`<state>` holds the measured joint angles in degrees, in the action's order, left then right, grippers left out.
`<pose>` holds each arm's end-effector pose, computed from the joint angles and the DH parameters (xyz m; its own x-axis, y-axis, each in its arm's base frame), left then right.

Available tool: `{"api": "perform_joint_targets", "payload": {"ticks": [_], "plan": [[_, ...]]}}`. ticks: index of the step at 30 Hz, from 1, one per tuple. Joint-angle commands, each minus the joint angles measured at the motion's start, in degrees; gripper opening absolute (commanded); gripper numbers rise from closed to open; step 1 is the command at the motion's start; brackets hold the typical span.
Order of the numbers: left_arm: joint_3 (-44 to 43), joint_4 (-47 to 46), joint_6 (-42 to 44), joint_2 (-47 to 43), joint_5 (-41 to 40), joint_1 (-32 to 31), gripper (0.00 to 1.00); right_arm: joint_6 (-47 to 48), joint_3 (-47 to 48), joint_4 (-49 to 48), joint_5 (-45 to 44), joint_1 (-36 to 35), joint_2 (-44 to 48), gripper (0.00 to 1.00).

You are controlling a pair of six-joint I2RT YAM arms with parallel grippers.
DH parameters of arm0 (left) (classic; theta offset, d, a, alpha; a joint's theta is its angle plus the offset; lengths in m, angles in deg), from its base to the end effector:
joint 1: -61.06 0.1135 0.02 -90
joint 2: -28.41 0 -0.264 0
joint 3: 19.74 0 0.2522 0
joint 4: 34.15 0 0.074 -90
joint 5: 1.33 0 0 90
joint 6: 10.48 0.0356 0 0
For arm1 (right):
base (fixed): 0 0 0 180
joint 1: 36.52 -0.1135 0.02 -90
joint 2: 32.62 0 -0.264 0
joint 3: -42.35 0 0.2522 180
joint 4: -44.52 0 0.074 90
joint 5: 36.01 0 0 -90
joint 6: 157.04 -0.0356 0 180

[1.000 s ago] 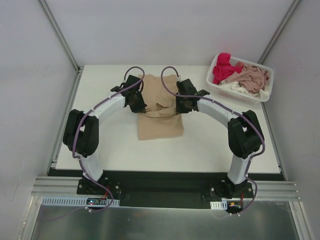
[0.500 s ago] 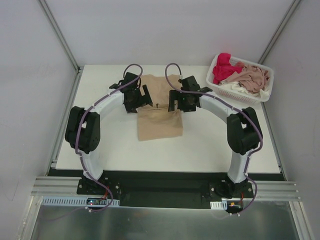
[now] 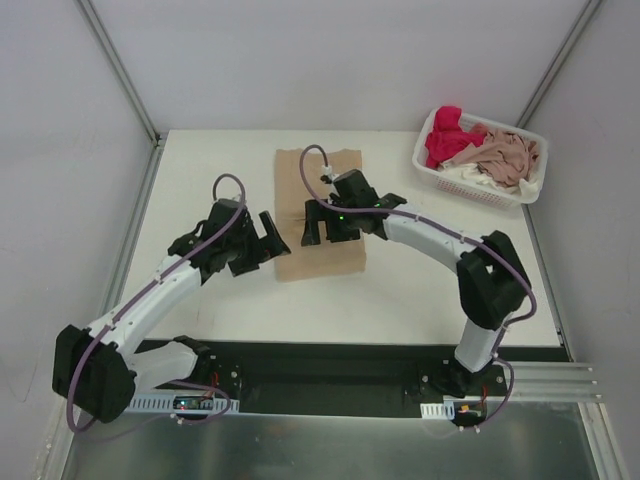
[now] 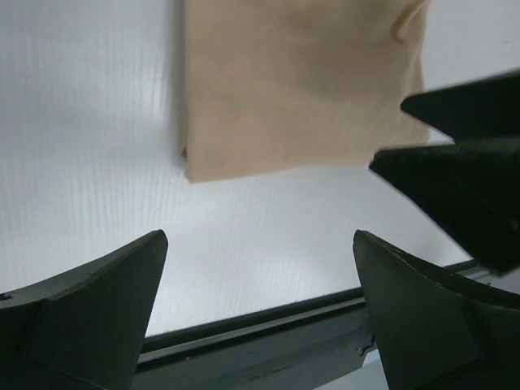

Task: Fold and stack the t-shirts
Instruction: Fold the folded rectangular tshirt in 1/3 of the way

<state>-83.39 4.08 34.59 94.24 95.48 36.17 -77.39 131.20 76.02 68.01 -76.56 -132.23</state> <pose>0.2224 -0.1079 0.2739 -0.7693 -0.4161 -0.4848 -0.0614 0.8035 -0.5922 0.2947 0.2589 0.2537 -0.6433 -0.3129 -0.6988 -0.6565 0.6950 0.2932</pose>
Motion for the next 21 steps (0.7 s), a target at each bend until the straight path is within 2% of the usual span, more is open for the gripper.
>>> {"api": "perform_joint_targets", "payload": {"ticks": [1, 8, 9, 12, 14, 15, 17, 21], "plan": [[7.6, 0.7, -5.3, -6.8, -2.0, -1.1, 0.99, -4.7, 7.9, -4.6, 2.0, -1.5, -9.9, 0.97], [15.0, 0.6, -8.1, -14.0, -0.8, -1.2, 0.99, -4.3, 32.6, -4.1, -2.4, -0.7, -29.2, 0.97], [15.3, 0.7, -8.1, -14.1, -0.6, -1.3, 0.99, -4.5, 40.5, -3.4, -3.0, -0.3, -33.9, 0.97], [15.5, 0.7, -8.2, -14.1, 0.6, -1.3, 0.99, -7.4, 53.4, 2.5, -3.0, 2.1, -40.7, 0.97], [15.4, 0.7, -7.7, -13.8, 0.7, -1.4, 0.99, -7.9, 52.6, 1.4, -0.7, 3.3, -39.8, 0.97], [15.5, 0.7, -7.6, -13.5, 0.7, -1.4, 0.99, -7.3, 51.0, 0.7, -1.2, 3.5, -35.9, 0.97], [15.4, 0.7, -7.7, -12.7, 0.7, -1.4, 0.99, -3.6, 43.4, -1.0, -4.1, 3.6, -30.5, 0.97], [14.3, 0.3, -7.6, -10.2, -0.8, -1.4, 0.99, 0.2, 26.5, -2.5, -7.5, 4.8, -11.3, 0.97]]}}
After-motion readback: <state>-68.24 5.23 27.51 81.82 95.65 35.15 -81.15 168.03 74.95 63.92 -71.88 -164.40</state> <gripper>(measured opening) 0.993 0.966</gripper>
